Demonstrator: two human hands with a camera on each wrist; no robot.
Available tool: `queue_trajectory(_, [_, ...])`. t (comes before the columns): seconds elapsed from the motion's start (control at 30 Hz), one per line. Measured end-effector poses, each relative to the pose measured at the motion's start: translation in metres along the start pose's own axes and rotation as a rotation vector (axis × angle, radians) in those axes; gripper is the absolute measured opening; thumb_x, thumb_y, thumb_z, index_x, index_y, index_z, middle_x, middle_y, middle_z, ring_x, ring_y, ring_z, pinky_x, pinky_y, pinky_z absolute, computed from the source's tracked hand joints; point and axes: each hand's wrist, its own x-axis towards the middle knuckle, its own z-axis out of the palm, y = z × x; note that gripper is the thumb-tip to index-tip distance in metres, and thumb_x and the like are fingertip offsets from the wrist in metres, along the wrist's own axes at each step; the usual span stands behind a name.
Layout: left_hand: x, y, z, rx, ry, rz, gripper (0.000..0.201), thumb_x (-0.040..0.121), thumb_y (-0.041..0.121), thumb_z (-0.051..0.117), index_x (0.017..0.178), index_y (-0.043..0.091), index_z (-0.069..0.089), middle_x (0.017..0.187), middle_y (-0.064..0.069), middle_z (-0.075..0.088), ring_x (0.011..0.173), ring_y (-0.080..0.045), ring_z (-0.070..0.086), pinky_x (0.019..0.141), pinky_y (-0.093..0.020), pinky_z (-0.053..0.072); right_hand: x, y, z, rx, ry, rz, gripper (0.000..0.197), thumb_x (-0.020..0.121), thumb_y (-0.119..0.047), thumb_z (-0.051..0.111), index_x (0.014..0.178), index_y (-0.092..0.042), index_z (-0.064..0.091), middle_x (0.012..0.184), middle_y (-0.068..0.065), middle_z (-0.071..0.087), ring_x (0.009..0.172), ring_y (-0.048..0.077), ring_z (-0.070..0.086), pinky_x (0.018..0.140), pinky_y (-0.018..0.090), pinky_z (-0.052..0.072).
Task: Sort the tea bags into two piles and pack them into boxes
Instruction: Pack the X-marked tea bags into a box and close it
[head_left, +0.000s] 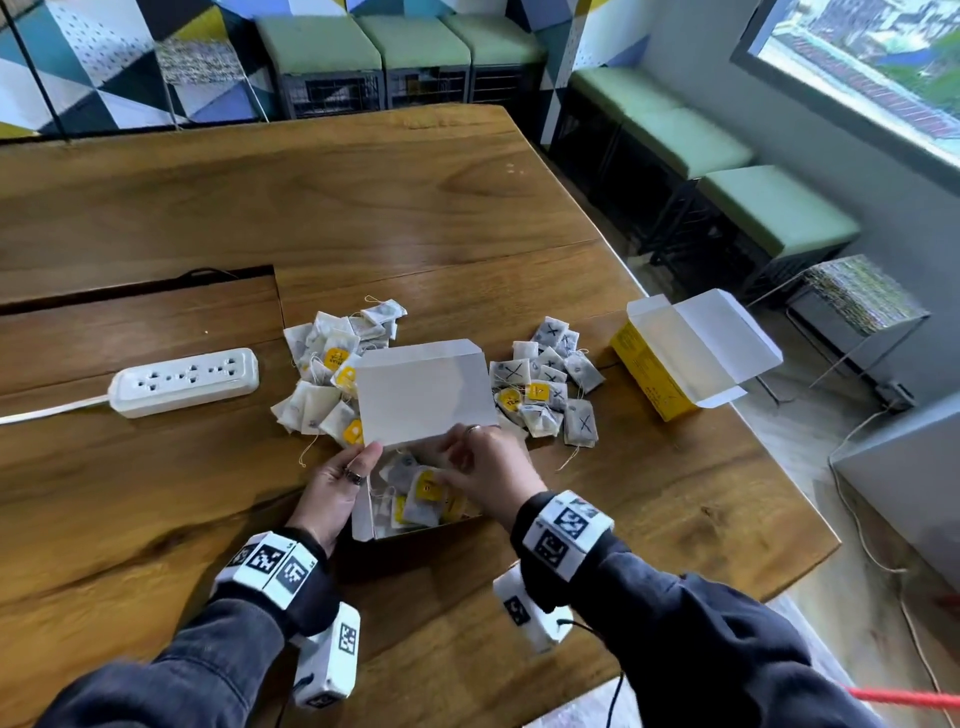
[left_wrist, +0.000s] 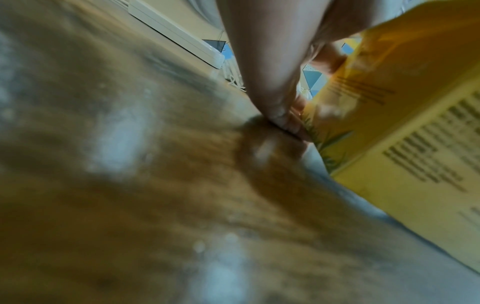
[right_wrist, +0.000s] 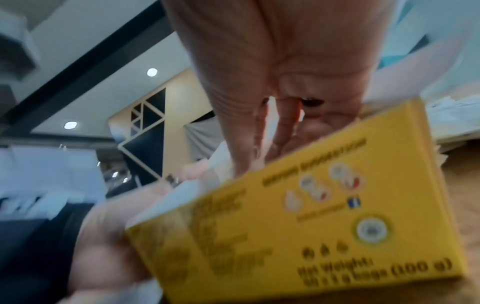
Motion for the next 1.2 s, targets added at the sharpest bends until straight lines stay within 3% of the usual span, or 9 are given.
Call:
queue_trajectory(0.1, [0.002, 0.0, 0.0, -0.002, 0.001, 0.003, 0.012, 0.089, 0.02, 0.056, 0.09, 0.018, 0.067, 0.091, 0.003, 0.072, 0.104, -0.027, 0.06, 0.103, -0.042, 0.041, 0.002, 0.02, -0.029, 0.272, 0.268, 0.08, 0.007, 0.088, -0.024, 0.062, 0.09, -0.018, 0.064, 0.08, -0.005, 0.065, 0.069, 0.003, 0.057, 0.058, 0.006, 0.043])
queue_trajectory(0.2, [0.002, 0.001, 0.001, -0.007, 0.007, 0.003, 0.011, 0.089, 0.019, 0.056, 0.089, 0.018, 0.067, 0.082, 0.009, 0.073, 0.1, -0.025, 0.061, 0.1, -0.038, 0.042, 0.021, 0.081, -0.058, 0.225, 0.507, 0.378, 0.018, 0.088, -0.027, 0.061, 0.102, -0.015, 0.061, 0.102, 0.005, 0.062, 0.094, 0.015, 0.058, 0.086, 0.02, 0.048])
queue_trajectory(0.33, [-0.001, 0.004, 0.004, 0.008, 0.022, 0.023, 0.011, 0.09, 0.016, 0.055, 0.087, 0.021, 0.065, 0.075, 0.013, 0.072, 0.087, -0.011, 0.061, 0.088, -0.026, 0.044, 0.037, 0.14, -0.055, 0.046, 0.282, 0.785, 0.063, 0.083, -0.043, 0.064, 0.131, -0.008, 0.043, 0.134, 0.019, 0.043, 0.128, 0.036, 0.036, 0.107, 0.038, 0.03])
queue_trajectory(0.47, [0.0, 0.003, 0.005, 0.037, 0.012, 0.05, 0.015, 0.093, 0.013, 0.05, 0.089, 0.021, 0.063, 0.068, 0.018, 0.071, 0.069, 0.007, 0.065, 0.066, -0.005, 0.047, 0.039, 0.144, -0.047, 0.113, 0.265, 0.707, 0.053, 0.079, -0.036, 0.071, 0.119, -0.008, 0.05, 0.121, 0.012, 0.059, 0.113, 0.028, 0.054, 0.093, 0.034, 0.045])
queue_trajectory(0.57, [0.0, 0.003, 0.005, 0.049, 0.01, 0.047, 0.016, 0.093, 0.014, 0.049, 0.089, 0.021, 0.062, 0.066, 0.021, 0.07, 0.064, 0.009, 0.065, 0.058, -0.004, 0.047, 0.034, 0.14, -0.049, 0.055, 0.178, 0.669, 0.042, 0.081, -0.031, 0.071, 0.114, -0.009, 0.055, 0.115, 0.01, 0.061, 0.106, 0.024, 0.057, 0.077, 0.028, 0.041])
queue_trajectory(0.8, [-0.001, 0.002, 0.003, 0.054, 0.016, 0.026, 0.013, 0.092, 0.018, 0.052, 0.092, 0.022, 0.064, 0.071, 0.018, 0.072, 0.078, -0.002, 0.065, 0.077, -0.02, 0.046, 0.021, 0.135, -0.081, 0.169, 0.396, 0.47, 0.019, 0.083, -0.021, 0.068, 0.095, -0.014, 0.055, 0.093, 0.005, 0.06, 0.084, 0.018, 0.055, 0.068, 0.024, 0.037])
queue_trajectory(0.93, [-0.003, 0.004, 0.005, 0.043, 0.022, 0.027, 0.013, 0.092, 0.017, 0.052, 0.091, 0.021, 0.064, 0.071, 0.017, 0.072, 0.085, -0.009, 0.061, 0.081, -0.022, 0.046, 0.031, 0.104, -0.076, 0.448, 0.138, 0.339, 0.02, 0.082, -0.02, 0.07, 0.097, -0.011, 0.059, 0.086, 0.003, 0.064, 0.065, 0.003, 0.061, 0.052, 0.01, 0.046])
queue_trajectory(1.03, [-0.005, 0.006, 0.007, 0.047, 0.03, 0.028, 0.013, 0.092, 0.017, 0.052, 0.09, 0.022, 0.064, 0.069, 0.019, 0.071, 0.085, -0.009, 0.061, 0.083, -0.025, 0.046, 0.047, 0.095, -0.05, 0.275, -0.035, 0.367, 0.027, 0.081, -0.028, 0.071, 0.099, -0.01, 0.06, 0.09, 0.005, 0.061, 0.075, 0.014, 0.058, 0.062, 0.023, 0.047])
queue_trajectory(1.2, [-0.006, 0.006, 0.007, 0.036, 0.038, 0.024, 0.013, 0.091, 0.017, 0.053, 0.089, 0.021, 0.065, 0.075, 0.016, 0.071, 0.087, -0.013, 0.061, 0.093, -0.033, 0.041, 0.058, 0.098, -0.024, 0.046, 0.147, 0.443, 0.023, 0.078, -0.034, 0.069, 0.093, -0.022, 0.056, 0.112, 0.012, 0.06, 0.103, 0.029, 0.056, 0.076, 0.028, 0.044])
